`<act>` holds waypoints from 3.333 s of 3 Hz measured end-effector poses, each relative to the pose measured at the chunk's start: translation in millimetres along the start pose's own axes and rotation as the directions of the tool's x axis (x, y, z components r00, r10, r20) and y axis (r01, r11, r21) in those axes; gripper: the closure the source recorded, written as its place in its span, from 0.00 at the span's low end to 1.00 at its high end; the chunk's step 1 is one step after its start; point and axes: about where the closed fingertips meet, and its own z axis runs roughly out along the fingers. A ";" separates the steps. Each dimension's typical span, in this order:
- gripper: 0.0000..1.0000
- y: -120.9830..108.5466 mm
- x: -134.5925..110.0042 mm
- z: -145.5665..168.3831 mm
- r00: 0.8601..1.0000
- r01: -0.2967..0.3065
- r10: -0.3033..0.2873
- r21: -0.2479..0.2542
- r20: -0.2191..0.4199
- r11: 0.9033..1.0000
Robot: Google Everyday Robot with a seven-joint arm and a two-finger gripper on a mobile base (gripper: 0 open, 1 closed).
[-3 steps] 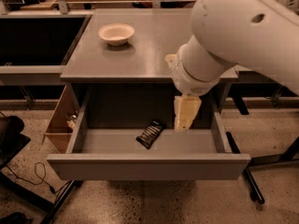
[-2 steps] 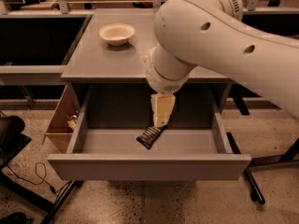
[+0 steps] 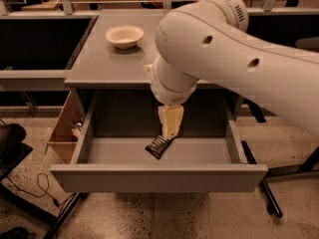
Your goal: Pick rxbar chocolate from top drawer and place on counter
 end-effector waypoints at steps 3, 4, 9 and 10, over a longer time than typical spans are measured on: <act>0.00 3.9 15.5 98.0 0.883 0.469 -0.458 -0.223 0.098 0.855; 0.00 12.3 24.9 116.1 0.821 0.557 -0.568 -0.289 0.055 0.778; 0.12 69.5 42.1 257.7 0.866 0.463 -0.498 -0.427 0.034 0.777; 0.27 78.7 35.2 278.4 0.856 0.486 -0.511 -0.457 0.078 0.745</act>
Offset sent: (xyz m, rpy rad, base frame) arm 0.0660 0.0149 -0.0988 -0.2770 0.0882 0.6778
